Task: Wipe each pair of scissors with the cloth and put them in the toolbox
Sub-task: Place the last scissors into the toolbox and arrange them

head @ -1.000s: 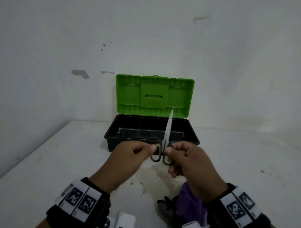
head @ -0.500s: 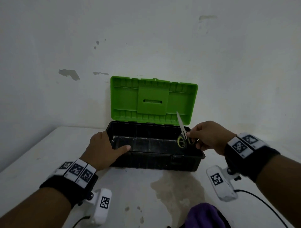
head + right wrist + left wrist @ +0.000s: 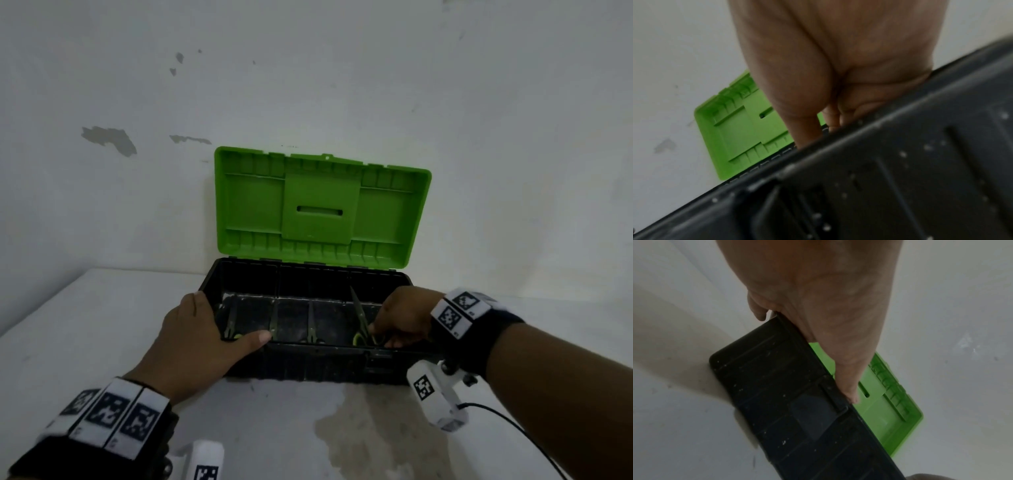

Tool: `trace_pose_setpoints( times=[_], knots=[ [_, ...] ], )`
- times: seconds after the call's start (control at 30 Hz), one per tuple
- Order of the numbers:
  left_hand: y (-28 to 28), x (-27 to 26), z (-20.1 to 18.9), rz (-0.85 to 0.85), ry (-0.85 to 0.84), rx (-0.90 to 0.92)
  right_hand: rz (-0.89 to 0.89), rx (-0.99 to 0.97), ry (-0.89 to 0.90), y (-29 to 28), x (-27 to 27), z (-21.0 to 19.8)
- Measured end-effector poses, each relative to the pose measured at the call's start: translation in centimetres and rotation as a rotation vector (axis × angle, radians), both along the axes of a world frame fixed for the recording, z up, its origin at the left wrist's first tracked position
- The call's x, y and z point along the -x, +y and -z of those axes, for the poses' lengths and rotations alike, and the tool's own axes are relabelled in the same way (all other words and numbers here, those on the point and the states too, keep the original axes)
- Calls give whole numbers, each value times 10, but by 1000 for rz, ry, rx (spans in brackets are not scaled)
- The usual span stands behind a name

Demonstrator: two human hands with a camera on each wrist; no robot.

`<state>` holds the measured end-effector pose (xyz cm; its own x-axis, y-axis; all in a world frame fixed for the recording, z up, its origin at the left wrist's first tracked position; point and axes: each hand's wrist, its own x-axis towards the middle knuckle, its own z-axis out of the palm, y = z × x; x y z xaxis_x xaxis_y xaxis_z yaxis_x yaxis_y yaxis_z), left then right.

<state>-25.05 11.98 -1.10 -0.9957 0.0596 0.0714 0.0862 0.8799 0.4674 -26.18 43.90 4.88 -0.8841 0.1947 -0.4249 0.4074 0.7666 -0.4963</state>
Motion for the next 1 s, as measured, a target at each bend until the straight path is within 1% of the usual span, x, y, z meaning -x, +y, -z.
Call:
trace_pose_setpoints(
  times=[0.03, 0.13, 0.17, 0.3, 0.4, 0.43, 0.47, 0.53, 0.67, 0.73, 0.77, 0.83, 0.9, 1.0],
  knots=[
    [-1, 2, 2, -1, 4, -8, -20, -54, 0, 1, 2, 3],
    [-1, 4, 5, 4, 13, -10, -123, -316, 9, 4, 4, 5],
    [-1, 4, 5, 5, 15, -8, -158, -373, 2, 5, 5, 5],
    [0, 0, 3, 5, 32, -3, -262, -480, 6, -1, 2, 4],
    [2, -1, -1, 2, -2, 2, -270, -503, 31, -4, -4, 0],
    [2, -1, -2, -3, -10, 3, -253, -469, 36, -2, -5, -4],
    [3, -2, -4, -5, -17, 3, -219, -385, 48, 1, -6, -8],
    [3, -2, -9, -12, -33, -6, -112, -114, 118, 11, -6, -18],
    [-2, 10, -12, 18, -115, -126, 179, 294, 548, 39, -7, -45],
    [-4, 20, -28, -27, -179, -189, 314, 433, 642, 52, -6, -57],
    [-4, 27, -37, -70, -182, -207, 362, 473, 650, 58, -3, -61],
    [-4, 42, -59, -169, -89, -240, 423, 492, 656, 67, 7, -69],
    [-3, 56, -84, -207, 7, -371, 453, 473, 682, 74, 22, -78],
    [-4, 83, -115, -223, 24, -597, 459, 496, 682, 78, 46, -91]
  ],
)
